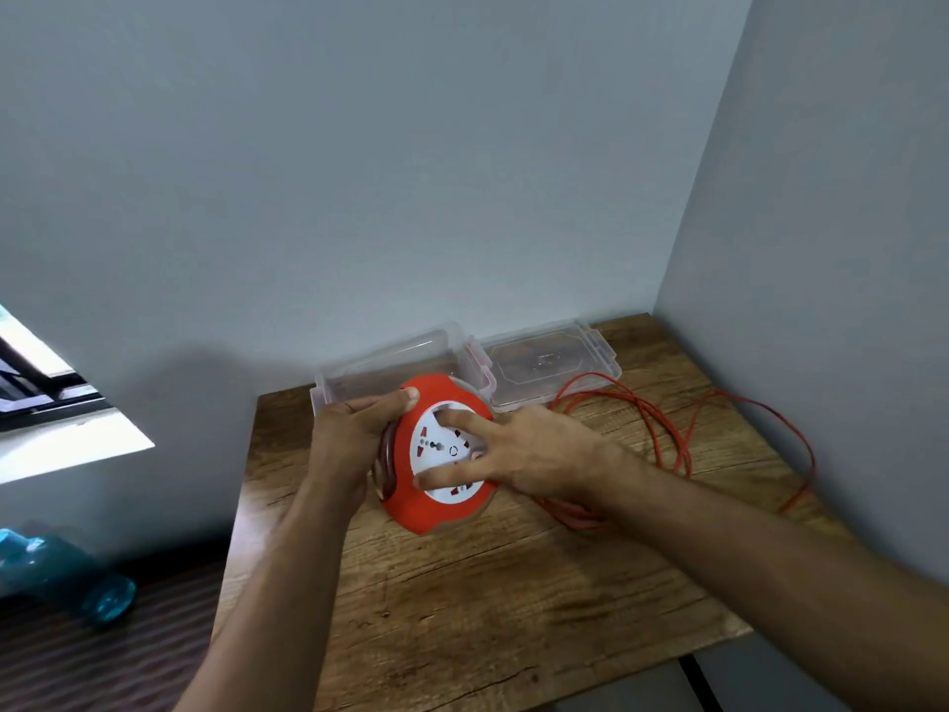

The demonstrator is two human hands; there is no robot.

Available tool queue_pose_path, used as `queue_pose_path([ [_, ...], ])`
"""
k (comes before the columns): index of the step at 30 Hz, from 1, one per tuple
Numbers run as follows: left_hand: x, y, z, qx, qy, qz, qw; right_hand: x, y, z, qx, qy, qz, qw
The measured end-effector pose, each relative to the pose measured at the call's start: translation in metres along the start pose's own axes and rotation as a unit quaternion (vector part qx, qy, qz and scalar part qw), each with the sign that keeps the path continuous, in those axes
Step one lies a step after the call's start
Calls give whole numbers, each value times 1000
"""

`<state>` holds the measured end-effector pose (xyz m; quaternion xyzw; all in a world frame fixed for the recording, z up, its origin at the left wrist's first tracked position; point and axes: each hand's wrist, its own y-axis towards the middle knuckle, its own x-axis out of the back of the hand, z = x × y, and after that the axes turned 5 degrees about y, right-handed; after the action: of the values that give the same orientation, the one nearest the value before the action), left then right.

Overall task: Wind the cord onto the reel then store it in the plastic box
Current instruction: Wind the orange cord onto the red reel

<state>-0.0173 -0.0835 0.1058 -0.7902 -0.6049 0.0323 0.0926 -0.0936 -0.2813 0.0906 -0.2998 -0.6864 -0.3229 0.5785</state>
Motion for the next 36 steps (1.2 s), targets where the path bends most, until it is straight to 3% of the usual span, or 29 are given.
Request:
queue_pose_path([
  [4, 0, 3, -4, 23, -2, 29, 999, 1, 1, -9, 69, -48, -11, 996],
  [9, 0, 4, -2, 20, 3, 16, 1000, -3, 5, -11, 72, -72, -47, 994],
  [12, 1, 5, 0, -4, 3, -12, 1000, -10, 10, 2, -33, -52, -82, 995],
  [14, -2, 6, 3, -18, -35, -41, 998, -11, 15, 16, -202, 53, -127, 970],
  [15, -5, 5, 4, -26, -53, -56, 997, -11, 19, 25, -294, 129, -153, 935],
  [17, -11, 1, 9, -46, -72, -77, 993, -10, 32, 39, -445, 306, -197, 818],
  [20, -19, -7, 19, -87, -47, -98, 990, -11, 50, 44, -532, 587, -195, 578],
  [21, -19, -7, 22, -101, -33, -104, 989, -11, 53, 43, -539, 642, -181, 515],
  [23, -21, -10, 25, -115, -22, -109, 987, -11, 53, 40, -544, 686, -158, 458],
  [28, -37, -15, 28, -150, 31, -95, 984, -15, 51, 41, -534, 712, -187, 416],
  [30, -38, -12, 29, -148, 45, -117, 981, -13, 48, 42, -514, 715, -181, 439],
  [31, -37, -9, 30, -135, 41, -123, 982, -12, 44, 42, -510, 691, -170, 484],
  [32, -34, -7, 31, -116, 25, -119, 986, -11, 38, 41, -511, 627, -156, 567],
  [34, -29, -5, 33, -67, -21, -115, 991, -15, 20, 35, -475, 368, -123, 790],
  [35, -26, -4, 34, -50, -41, -114, 991, -20, 11, 30, -413, 242, -114, 871],
  [36, -25, -3, 34, -37, -52, -113, 992, -22, 2, 25, -327, 155, -102, 926],
])
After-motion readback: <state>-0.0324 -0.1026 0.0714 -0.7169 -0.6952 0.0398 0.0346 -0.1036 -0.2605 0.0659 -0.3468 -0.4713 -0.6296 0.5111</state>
